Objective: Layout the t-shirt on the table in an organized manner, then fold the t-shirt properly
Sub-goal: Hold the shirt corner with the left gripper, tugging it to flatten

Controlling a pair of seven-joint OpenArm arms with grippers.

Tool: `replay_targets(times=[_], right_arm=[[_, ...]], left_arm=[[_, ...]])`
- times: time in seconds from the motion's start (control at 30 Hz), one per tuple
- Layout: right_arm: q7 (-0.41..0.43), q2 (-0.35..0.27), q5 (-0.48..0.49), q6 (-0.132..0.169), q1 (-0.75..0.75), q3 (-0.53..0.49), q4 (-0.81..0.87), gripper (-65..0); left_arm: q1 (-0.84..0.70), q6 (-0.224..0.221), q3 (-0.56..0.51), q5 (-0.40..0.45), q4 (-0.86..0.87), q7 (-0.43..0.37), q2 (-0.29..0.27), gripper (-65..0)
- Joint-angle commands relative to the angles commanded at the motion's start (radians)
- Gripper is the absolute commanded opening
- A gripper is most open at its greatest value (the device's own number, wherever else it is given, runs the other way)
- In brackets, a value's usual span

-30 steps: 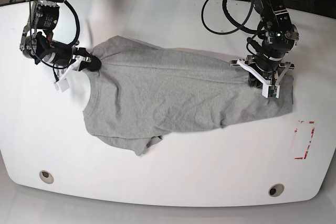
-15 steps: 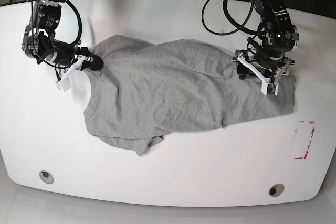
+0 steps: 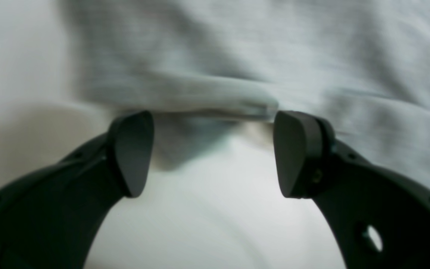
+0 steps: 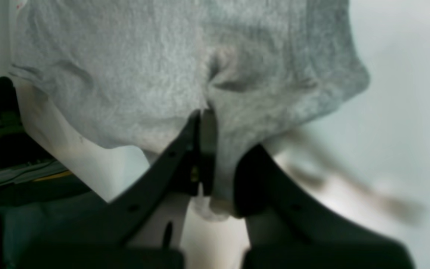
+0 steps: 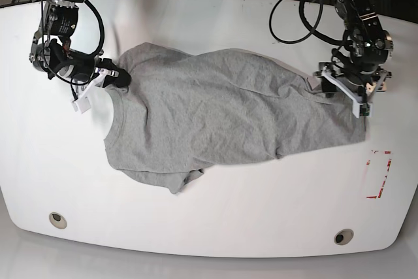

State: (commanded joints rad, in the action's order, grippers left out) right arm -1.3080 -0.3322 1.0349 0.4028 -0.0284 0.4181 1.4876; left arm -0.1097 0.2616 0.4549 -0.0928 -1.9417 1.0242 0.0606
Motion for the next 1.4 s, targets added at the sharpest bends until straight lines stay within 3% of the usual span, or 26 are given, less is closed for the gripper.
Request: replay_targets(times=[0.17, 0.4, 0.93, 1.4], right_arm=[[0.000, 0.002, 0.000, 0.000, 0.000, 0.000, -0.002, -64.9], [0.000, 0.014, 0.000, 0.000, 0.000, 0.000, -0.002, -64.9], [0.000, 0.020, 0.000, 0.000, 0.000, 0.000, -0.002, -64.9], [0.000, 0.017, 0.000, 0.000, 0.000, 0.000, -0.002, -64.9]], left_arm=[[0.060, 0.002, 0.112, 0.000, 0.020, -0.002, 0.031, -19.1], [0.120, 0.002, 0.129, 0.002, 0.081, -0.009, 0.068, -19.1], [0.166, 0.002, 0.124, 0.000, 0.485, -0.264, 0.074, -19.3], [0.215, 0.002, 0.089, 0.000, 0.574, -0.351, 0.075, -19.3]])
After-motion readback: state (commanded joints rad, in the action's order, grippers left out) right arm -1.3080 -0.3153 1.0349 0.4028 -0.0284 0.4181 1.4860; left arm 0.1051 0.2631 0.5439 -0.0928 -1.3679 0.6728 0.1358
